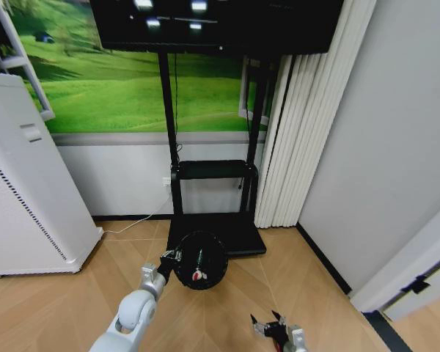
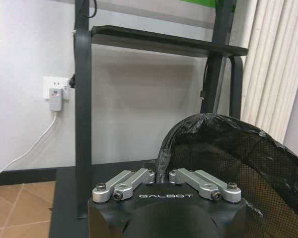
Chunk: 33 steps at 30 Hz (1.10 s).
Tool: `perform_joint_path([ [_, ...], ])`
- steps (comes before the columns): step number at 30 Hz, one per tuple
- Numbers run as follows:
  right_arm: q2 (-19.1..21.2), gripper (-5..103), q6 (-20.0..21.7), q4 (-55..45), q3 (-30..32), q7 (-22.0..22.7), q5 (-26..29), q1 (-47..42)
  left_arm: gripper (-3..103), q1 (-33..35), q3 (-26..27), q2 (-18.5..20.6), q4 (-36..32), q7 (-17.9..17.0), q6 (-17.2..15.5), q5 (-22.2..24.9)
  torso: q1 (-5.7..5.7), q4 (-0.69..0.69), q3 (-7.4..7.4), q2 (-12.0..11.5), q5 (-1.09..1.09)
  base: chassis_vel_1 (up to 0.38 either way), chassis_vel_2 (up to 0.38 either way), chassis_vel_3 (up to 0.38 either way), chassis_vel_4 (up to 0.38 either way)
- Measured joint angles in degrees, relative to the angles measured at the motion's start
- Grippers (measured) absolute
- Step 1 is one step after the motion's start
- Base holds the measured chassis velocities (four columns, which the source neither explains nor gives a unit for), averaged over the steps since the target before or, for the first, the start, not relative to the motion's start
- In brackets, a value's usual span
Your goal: Pick up the trash bin and place the garbage on the floor into it.
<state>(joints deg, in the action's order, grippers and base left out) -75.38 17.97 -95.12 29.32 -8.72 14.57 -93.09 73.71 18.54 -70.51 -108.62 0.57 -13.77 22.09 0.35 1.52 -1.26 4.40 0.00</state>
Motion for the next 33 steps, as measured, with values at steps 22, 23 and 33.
perform_joint_path([
  [22,2.1,100,5.3,6.5,0.5,7.3,9.6,-0.3,7,-1.1,-0.9,-0.9,0.3,-0.4,0.0,-0.2,0.0,0.01,0.0,0.0,0.0,0.0,0.0,0.0,0.0],
  [23,2.0,100,5.2,7.4,0.3,7.3,10.0,0.3,7,-1.4,-1.1,-0.9,0.4,-0.6,-0.1,-0.2,0.0,0.01,0.0,0.0,0.0,0.0,0.0,0.0,0.0],
  [33,1.1,93,4.1,10.7,-0.2,7.1,10.7,2.9,7,-1.8,-2.0,-0.9,1.0,-0.9,-0.3,-0.2,0.0,0.0,0.0,0.0,0.0,0.0,0.0,0.0,0.0],
])
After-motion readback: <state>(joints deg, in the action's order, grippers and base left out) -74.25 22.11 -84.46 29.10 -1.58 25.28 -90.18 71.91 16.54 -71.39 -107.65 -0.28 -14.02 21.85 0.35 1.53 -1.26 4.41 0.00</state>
